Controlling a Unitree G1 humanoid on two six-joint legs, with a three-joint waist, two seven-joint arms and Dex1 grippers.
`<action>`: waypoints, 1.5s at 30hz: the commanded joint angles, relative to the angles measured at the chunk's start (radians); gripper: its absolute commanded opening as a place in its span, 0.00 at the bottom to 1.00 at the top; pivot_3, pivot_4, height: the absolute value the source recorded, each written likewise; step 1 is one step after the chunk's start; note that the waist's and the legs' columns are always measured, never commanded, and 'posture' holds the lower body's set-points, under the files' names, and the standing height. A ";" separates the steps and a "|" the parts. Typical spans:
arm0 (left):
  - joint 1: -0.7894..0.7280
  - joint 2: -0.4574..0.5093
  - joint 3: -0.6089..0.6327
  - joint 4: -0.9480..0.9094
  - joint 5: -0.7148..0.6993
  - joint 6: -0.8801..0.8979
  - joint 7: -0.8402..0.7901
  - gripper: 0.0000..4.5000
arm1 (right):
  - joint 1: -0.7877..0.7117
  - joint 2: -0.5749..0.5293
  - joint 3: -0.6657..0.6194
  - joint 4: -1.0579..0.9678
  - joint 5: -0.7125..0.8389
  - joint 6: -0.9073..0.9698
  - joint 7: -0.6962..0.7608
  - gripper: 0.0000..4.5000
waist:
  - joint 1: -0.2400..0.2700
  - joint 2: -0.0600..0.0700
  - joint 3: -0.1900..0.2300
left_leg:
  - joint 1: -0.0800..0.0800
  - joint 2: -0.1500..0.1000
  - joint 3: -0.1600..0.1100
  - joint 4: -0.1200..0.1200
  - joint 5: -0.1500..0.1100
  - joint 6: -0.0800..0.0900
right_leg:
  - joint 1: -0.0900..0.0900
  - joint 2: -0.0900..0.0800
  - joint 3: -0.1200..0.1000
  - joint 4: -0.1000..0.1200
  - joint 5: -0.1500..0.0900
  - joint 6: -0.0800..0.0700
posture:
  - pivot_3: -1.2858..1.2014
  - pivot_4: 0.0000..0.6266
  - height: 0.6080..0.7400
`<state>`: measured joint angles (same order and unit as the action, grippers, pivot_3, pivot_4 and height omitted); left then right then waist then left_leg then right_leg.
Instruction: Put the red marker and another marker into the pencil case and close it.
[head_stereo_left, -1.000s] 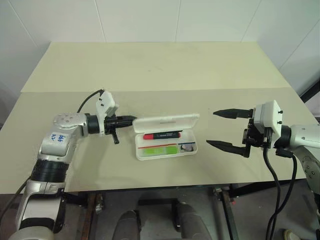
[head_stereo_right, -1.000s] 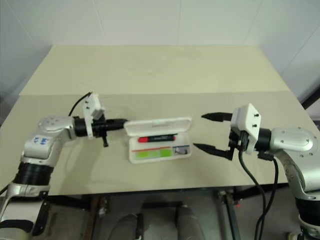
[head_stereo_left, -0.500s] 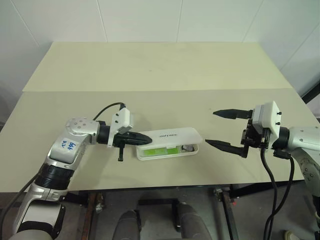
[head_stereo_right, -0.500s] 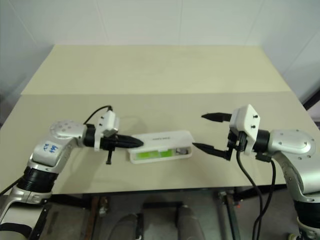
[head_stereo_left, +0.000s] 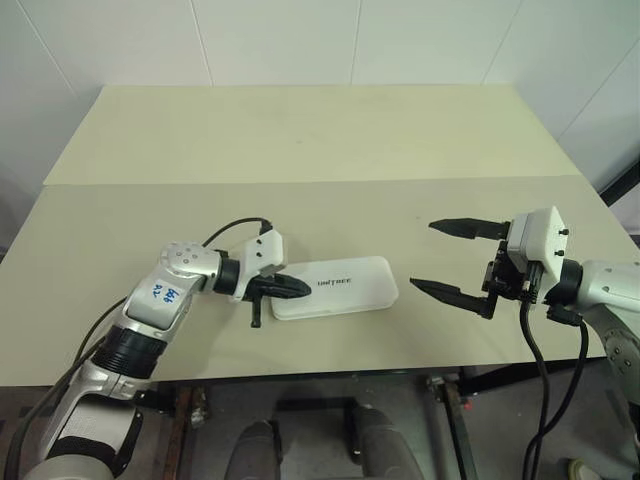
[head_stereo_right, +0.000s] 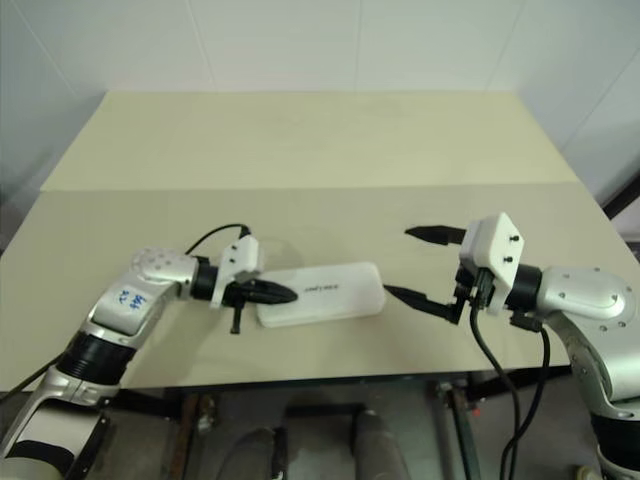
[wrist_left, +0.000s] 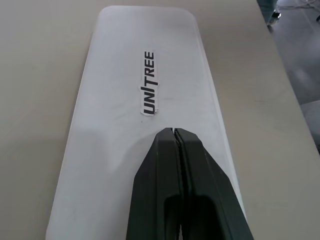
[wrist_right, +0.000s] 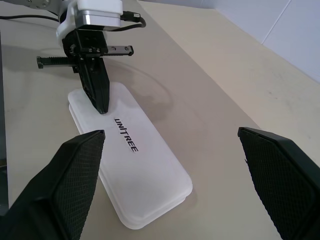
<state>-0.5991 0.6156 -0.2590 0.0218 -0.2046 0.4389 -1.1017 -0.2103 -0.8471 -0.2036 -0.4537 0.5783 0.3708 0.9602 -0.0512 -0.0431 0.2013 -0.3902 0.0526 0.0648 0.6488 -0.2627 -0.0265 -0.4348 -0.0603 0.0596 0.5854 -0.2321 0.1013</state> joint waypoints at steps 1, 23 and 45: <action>0.001 -0.012 -0.035 0.007 0.044 0.034 0.032 0.01 | 0.004 0.009 -0.035 -0.049 0.019 -0.002 -0.024 1.00 | 0.000 0.000 0.000 | 0.001 0.000 0.000 0.000 0.000 0.000 | 0.001 0.000 0.000 0.000 0.000 0.000 | 0.52 0.24 1.00; 0.143 0.094 0.364 -0.248 -0.272 0.092 0.004 0.09 | -0.066 0.054 0.033 0.138 -0.026 -0.076 0.041 1.00 | -0.004 0.000 0.000 | 0.001 0.000 0.000 -0.001 0.000 0.000 | 0.002 0.000 0.000 -0.002 0.000 0.000 | 0.52 0.24 1.00; 0.216 0.061 0.366 -0.286 -0.271 -0.007 0.106 0.99 | -0.045 0.081 0.028 0.130 -0.046 -0.106 0.063 1.00 | -0.004 0.000 0.000 | 0.001 0.000 0.000 -0.002 0.000 0.000 | 0.002 0.000 0.000 -0.002 0.000 0.000 | 0.52 0.24 1.00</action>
<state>-0.3649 0.6787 0.0986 -0.2587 -0.4806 0.4603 -1.0077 -0.2501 -0.7643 -0.1562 -0.2870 0.5317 0.2860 1.0281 -0.0555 -0.0434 0.2015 -0.3891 0.0529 0.0647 0.6473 -0.2628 -0.0266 -0.4328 -0.0606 0.0591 0.5834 -0.2324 0.1011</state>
